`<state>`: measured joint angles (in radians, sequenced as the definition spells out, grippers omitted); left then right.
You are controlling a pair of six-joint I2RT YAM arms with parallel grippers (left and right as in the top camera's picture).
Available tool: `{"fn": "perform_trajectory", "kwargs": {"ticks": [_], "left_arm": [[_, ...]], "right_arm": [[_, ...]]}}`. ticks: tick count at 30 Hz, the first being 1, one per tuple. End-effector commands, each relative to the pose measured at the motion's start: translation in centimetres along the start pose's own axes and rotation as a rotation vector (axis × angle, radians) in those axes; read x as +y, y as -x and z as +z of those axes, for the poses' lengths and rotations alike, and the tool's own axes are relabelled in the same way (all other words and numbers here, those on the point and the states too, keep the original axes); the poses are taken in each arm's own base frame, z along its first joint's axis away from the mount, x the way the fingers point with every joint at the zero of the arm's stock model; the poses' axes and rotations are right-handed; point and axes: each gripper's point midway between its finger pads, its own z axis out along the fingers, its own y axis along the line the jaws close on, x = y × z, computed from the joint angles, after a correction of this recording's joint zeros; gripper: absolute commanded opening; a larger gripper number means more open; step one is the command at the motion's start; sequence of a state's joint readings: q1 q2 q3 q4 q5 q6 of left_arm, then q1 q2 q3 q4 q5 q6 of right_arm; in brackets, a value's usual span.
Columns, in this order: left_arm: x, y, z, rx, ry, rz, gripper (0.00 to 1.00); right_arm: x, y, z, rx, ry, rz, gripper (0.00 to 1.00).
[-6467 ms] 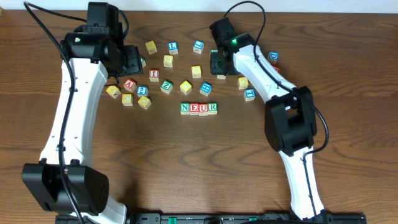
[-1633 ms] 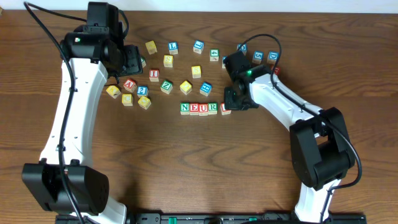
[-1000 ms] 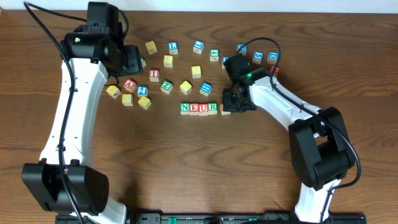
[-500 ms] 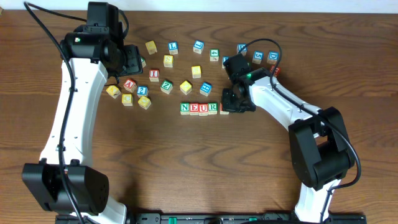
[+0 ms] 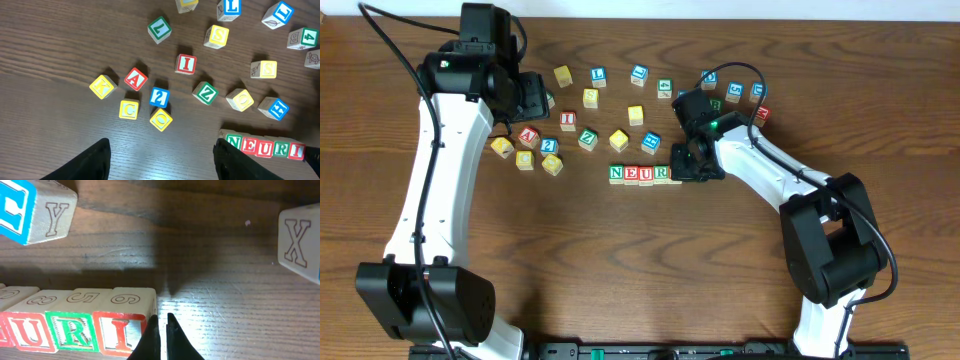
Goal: Spell out NEURIPS
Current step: 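Raise the right gripper and move it to the blue P block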
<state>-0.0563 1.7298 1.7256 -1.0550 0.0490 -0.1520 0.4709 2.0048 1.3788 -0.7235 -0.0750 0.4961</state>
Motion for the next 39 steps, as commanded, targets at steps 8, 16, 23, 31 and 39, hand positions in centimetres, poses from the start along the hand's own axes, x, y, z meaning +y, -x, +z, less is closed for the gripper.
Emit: {"fn": "perform_trajectory", "kwargs": {"ticks": [8, 16, 23, 31, 39], "left_arm": [[0.1, -0.1, -0.1, 0.000, 0.008, 0.012, 0.65], [0.1, -0.1, -0.1, 0.000, 0.008, 0.012, 0.65], [0.1, 0.0, -0.1, -0.001, 0.008, 0.012, 0.65], [0.1, 0.0, -0.1, -0.001, 0.008, 0.012, 0.65], [0.1, 0.0, -0.1, -0.001, 0.008, 0.012, 0.65]], "right_arm": [[-0.5, 1.4, -1.8, -0.008, -0.012, -0.054, 0.08], [-0.4, 5.0, -9.2, -0.037, -0.020, -0.138, 0.21], [1.7, 11.0, -15.0, -0.269, 0.017, -0.161, 0.25], [3.2, 16.3, -13.2, -0.334, 0.024, -0.178, 0.38], [1.6, 19.1, -6.5, -0.316, -0.090, -0.123, 0.54]]}}
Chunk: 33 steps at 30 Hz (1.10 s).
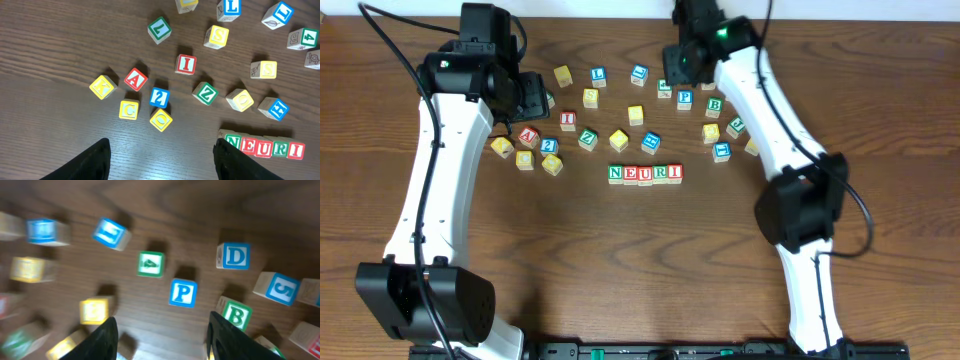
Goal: Spell out NEURIPS
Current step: 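Raise the right gripper and move it to the blue P block, then lower the right gripper onto the blue P block and close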
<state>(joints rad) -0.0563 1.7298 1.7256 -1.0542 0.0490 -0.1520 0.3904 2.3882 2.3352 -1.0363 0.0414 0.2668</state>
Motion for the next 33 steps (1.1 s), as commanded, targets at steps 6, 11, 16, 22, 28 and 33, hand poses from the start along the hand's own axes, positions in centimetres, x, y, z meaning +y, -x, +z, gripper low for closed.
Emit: {"fn": "perform_trajectory", "kwargs": {"ticks": [6, 11, 16, 22, 28, 33], "left_arm": [[0.1, -0.1, -0.1, 0.000, 0.008, 0.012, 0.65], [0.1, -0.1, -0.1, 0.000, 0.008, 0.012, 0.65], [0.1, 0.0, -0.1, 0.000, 0.008, 0.012, 0.65], [0.1, 0.0, -0.1, 0.000, 0.008, 0.012, 0.65], [0.1, 0.0, -0.1, 0.000, 0.008, 0.012, 0.65], [0.1, 0.0, -0.1, 0.000, 0.009, 0.012, 0.65]], "right_arm": [[-2.0, -0.8, 4.8, 0.031, -0.080, 0.034, 0.54], [-2.1, -1.5, 6.4, 0.046, -0.088, 0.055, 0.52], [-1.9, -1.7, 7.5, 0.049, -0.081, 0.065, 0.51], [-2.1, -2.3, 8.8, 0.061, -0.090, 0.082, 0.49], [-2.6, -2.5, 9.1, 0.063, -0.114, 0.085, 0.49], [-2.6, -2.4, 9.1, 0.058, -0.117, 0.099, 0.42]]}}
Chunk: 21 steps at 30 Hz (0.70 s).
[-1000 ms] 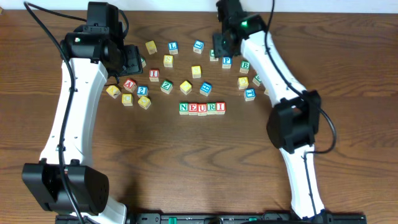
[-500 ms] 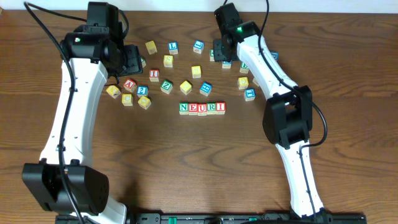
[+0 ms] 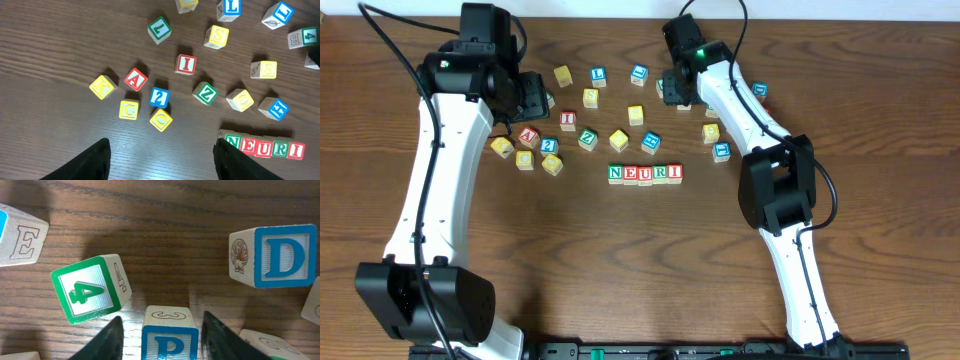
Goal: Spell out NEURIPS
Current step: 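Lower the right gripper onto the blue P block and close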
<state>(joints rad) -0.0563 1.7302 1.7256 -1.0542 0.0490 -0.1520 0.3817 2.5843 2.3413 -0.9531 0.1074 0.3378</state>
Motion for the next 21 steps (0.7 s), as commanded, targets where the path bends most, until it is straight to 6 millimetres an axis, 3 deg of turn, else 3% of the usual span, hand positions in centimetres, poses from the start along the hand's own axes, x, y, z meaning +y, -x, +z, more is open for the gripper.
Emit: {"fn": "perform_trajectory", "kwargs": {"ticks": [1, 18, 21], "left_arm": [[0.08, -0.05, -0.07, 0.000, 0.009, 0.012, 0.65], [0.10, -0.05, -0.07, 0.000, 0.009, 0.012, 0.65], [0.10, -0.04, -0.07, -0.001, 0.009, 0.012, 0.65]], "right_arm": [[-0.44, 0.71, -0.23, -0.023, -0.017, 0.031, 0.40], [-0.62, 0.16, -0.27, 0.000, -0.024, 0.027, 0.17], [-0.65, 0.56, -1.20, -0.011, -0.021, 0.030, 0.16]]}}
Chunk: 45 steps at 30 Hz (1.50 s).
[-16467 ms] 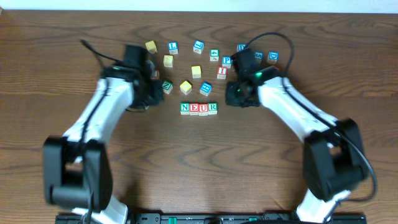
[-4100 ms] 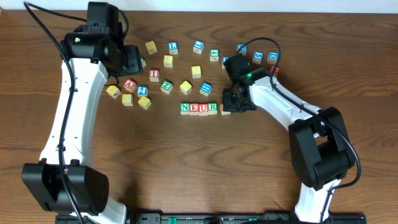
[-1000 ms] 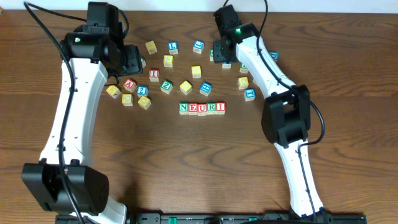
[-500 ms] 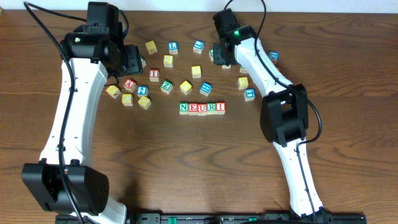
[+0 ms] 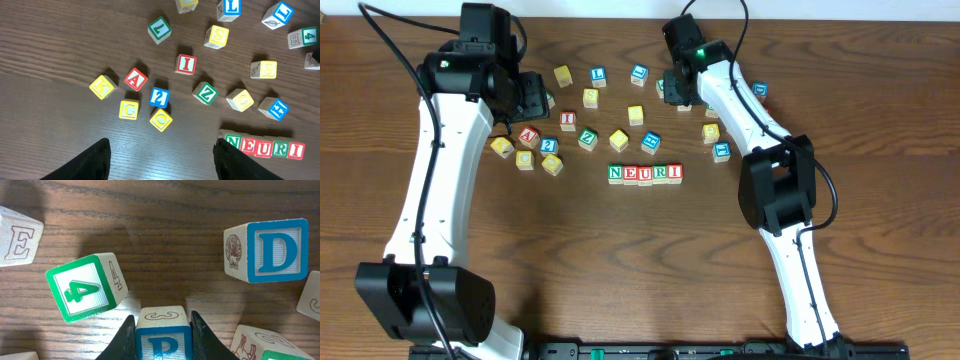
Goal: Spell out NEURIPS
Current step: 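Lower the right gripper onto the blue P block and close, then carry the blue P block down and place it right of I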
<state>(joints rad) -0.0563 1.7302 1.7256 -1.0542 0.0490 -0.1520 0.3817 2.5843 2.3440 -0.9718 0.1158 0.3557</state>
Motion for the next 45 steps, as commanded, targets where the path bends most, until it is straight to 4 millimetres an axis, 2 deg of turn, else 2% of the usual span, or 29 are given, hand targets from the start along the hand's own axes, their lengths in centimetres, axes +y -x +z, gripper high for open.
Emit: {"fn": "perform_trajectory", "kwargs": {"ticks": [1, 4, 8, 12, 16, 19, 21, 24, 27, 31, 39, 45], "left_arm": [[0.1, -0.1, -0.1, 0.000, 0.009, 0.012, 0.65], [0.1, -0.1, -0.1, 0.000, 0.009, 0.012, 0.65], [0.1, 0.0, -0.1, -0.001, 0.009, 0.012, 0.65], [0.1, 0.0, -0.1, -0.002, 0.009, 0.012, 0.65], [0.1, 0.1, -0.1, -0.006, 0.008, 0.012, 0.65], [0.1, 0.1, -0.1, -0.008, 0.007, 0.012, 0.65], [0.1, 0.1, -0.1, -0.008, 0.007, 0.012, 0.65], [0.1, 0.1, -0.1, -0.008, 0.007, 0.011, 0.65], [0.1, 0.1, -0.1, -0.008, 0.007, 0.011, 0.65], [0.0, 0.3, -0.1, -0.013, 0.006, 0.011, 0.65], [0.0, 0.3, -0.1, -0.015, 0.005, 0.011, 0.65], [0.0, 0.4, -0.1, -0.019, 0.005, 0.011, 0.65]], "right_arm": [[-0.5, 1.2, -1.8, -0.032, -0.004, 0.017, 0.15], [-0.4, 2.1, -4.5, -0.062, 0.015, 0.023, 0.15], [-0.5, 3.0, -9.8, -0.102, 0.046, 0.027, 0.14], [-1.0, 2.8, -15.6, -0.124, 0.065, 0.029, 0.13], [-2.2, 1.2, -20.7, -0.111, 0.060, 0.027, 0.13], [-3.2, -0.8, -22.9, -0.063, 0.042, 0.022, 0.12], [-3.8, -2.3, -23.7, -0.012, 0.024, 0.016, 0.12], [-4.7, -4.8, -23.7, 0.087, -0.013, 0.005, 0.11], [-5.2, -7.0, -22.7, 0.182, -0.046, -0.011, 0.11], [-4.8, -8.9, -20.0, 0.251, -0.069, -0.034, 0.12], [-2.8, -13.1, -12.7, 0.333, -0.030, -0.044, 0.11], [-2.0, -14.9, -9.4, 0.333, -0.015, -0.025, 0.12]]}}
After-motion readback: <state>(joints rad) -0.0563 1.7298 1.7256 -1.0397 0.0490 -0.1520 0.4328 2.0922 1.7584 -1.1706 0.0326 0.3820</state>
